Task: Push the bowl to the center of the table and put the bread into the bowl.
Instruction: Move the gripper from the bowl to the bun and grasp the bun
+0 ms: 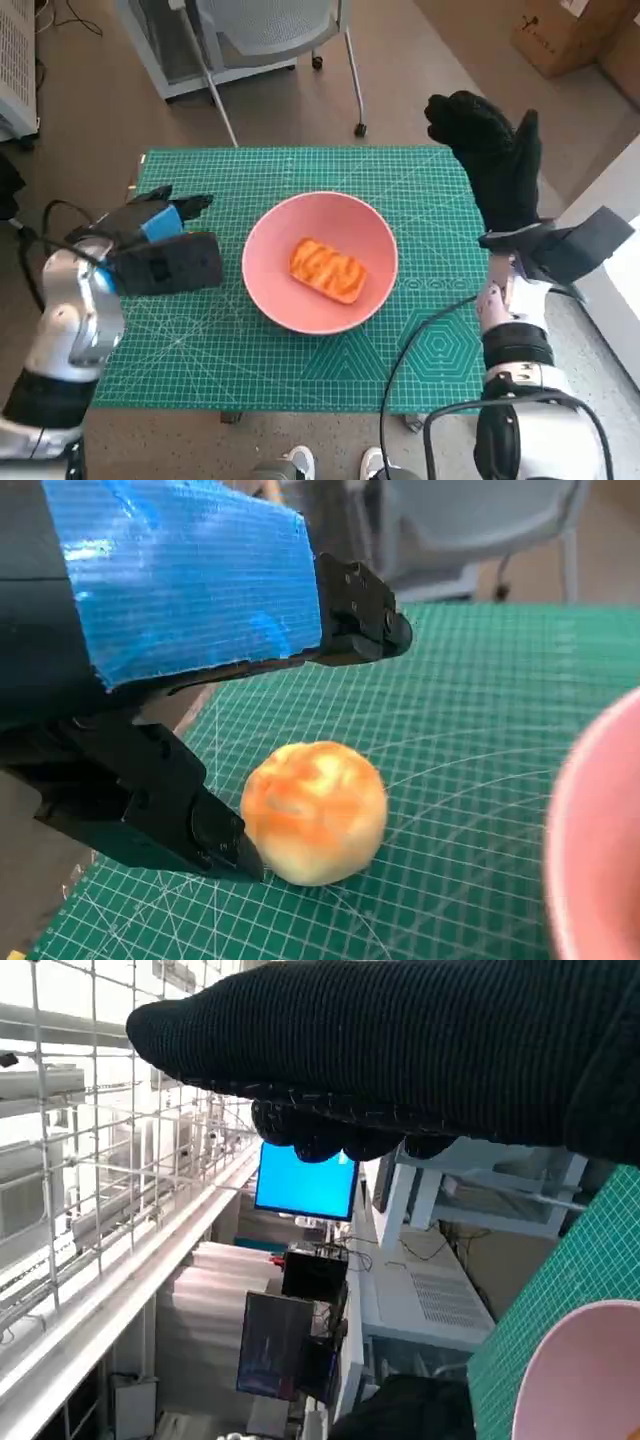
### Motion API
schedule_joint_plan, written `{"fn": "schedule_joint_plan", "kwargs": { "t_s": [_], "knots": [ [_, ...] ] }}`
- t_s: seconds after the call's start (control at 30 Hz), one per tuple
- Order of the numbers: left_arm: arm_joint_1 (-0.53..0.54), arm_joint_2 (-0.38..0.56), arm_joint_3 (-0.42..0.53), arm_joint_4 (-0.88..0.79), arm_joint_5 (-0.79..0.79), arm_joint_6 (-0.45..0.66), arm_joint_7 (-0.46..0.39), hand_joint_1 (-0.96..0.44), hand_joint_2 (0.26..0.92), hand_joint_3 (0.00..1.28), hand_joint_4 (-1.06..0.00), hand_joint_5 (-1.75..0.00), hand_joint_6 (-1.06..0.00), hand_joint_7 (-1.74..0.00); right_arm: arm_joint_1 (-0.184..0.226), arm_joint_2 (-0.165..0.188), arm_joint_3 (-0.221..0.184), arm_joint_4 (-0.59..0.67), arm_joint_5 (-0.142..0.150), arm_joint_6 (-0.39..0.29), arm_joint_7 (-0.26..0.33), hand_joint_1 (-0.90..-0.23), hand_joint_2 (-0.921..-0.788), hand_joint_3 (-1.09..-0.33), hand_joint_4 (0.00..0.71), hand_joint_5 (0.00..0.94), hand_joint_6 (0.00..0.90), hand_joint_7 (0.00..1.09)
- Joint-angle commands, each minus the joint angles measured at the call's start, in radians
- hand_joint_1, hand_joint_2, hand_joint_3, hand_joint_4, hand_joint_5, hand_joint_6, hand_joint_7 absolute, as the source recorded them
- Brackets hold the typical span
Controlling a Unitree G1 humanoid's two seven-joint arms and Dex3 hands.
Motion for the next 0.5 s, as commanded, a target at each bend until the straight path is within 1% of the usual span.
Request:
{"fn": "schedule_joint_plan", "kwargs": {
  "t_s": [0.03, 0.17, 0.37, 0.47, 0.5],
  "knots": [
    [-0.075, -0.032, -0.048, 0.134, 0.005, -0.019, 0.03, 0.16, 0.756, 0.02, -0.01, 0.0, -0.25, 0.0, 0.027, -0.01, -0.001, -0.004, -0.008, -0.001, -0.009, -0.685, -0.921, -0.686, 0.191, 0.001, 0.368, 0.01],
    [-0.115, -0.051, -0.079, 0.228, 0.008, -0.029, 0.049, 0.16, 0.763, 0.02, -0.02, -0.01, -0.26, -0.01, 0.029, -0.01, -0.002, -0.006, -0.006, -0.003, -0.011, -0.671, -0.921, -0.687, 0.191, 0.001, 0.367, 0.01],
    [-0.163, -0.069, -0.122, 0.349, 0.01, -0.059, 0.072, 0.14, 0.781, 0.03, -0.07, -0.02, -0.3, -0.02, 0.034, -0.008, -0.005, -0.018, 0.001, -0.002, -0.01, -0.658, -0.921, -0.686, 0.19, 0.0, 0.367, 0.01],
    [-0.186, -0.078, -0.141, 0.409, 0.008, -0.077, 0.079, 0.13, 0.797, 0.04, -0.12, -0.03, -0.33, -0.03, 0.038, -0.007, -0.007, -0.025, 0.005, -0.001, -0.008, -0.656, -0.921, -0.687, 0.19, 0.0, 0.369, 0.01],
    [-0.192, -0.08, -0.146, 0.427, 0.008, -0.082, 0.08, 0.12, 0.803, 0.05, -0.18, -0.03, -0.35, -0.03, 0.039, -0.006, -0.007, -0.026, 0.006, -0.001, -0.008, -0.655, -0.921, -0.687, 0.19, 0.0, 0.369, 0.01]
  ]
}}
